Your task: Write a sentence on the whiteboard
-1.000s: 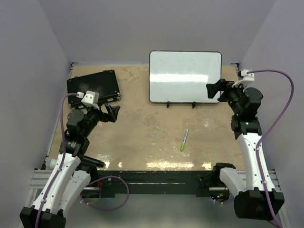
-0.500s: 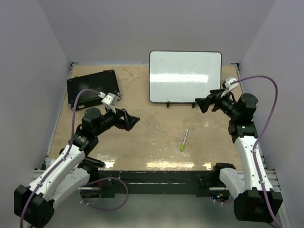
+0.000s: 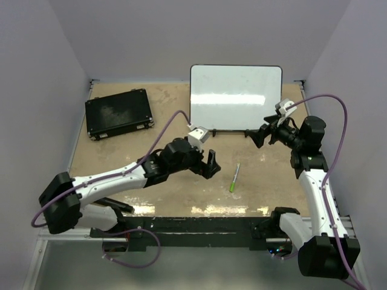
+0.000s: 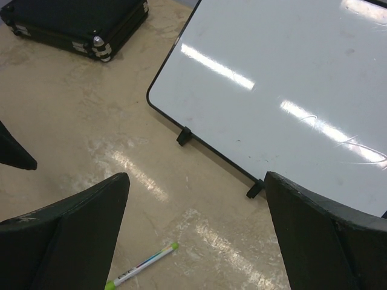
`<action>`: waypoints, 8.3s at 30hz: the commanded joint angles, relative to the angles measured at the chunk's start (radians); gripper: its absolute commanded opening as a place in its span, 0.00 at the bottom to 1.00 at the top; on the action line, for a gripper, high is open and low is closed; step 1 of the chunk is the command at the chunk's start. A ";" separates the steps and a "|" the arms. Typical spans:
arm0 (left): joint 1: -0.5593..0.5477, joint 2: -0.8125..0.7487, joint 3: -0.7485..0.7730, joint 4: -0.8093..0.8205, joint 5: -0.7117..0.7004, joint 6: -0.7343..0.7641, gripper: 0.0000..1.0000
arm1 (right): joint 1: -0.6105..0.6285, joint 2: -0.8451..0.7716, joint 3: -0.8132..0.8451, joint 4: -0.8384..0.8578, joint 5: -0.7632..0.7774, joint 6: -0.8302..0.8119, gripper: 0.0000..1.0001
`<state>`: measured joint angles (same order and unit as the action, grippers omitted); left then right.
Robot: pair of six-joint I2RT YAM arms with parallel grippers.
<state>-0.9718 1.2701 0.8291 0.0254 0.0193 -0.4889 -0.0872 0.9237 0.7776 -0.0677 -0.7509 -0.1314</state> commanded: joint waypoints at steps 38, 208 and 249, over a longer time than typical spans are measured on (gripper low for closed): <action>-0.274 0.768 0.602 -0.343 -0.300 -0.109 0.33 | -0.016 0.035 0.068 -0.026 0.101 0.012 0.99; 0.018 0.318 0.228 0.071 0.183 0.690 0.00 | 0.193 0.441 0.057 -0.090 -0.653 -0.057 0.21; 0.179 -0.106 -0.133 0.300 0.315 0.484 1.00 | 0.187 0.458 0.088 -0.141 -0.700 -0.083 0.00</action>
<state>-0.7998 1.2003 0.7502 0.2325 0.2291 0.0399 0.1036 1.3983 0.8322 -0.2195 -1.3941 -0.2169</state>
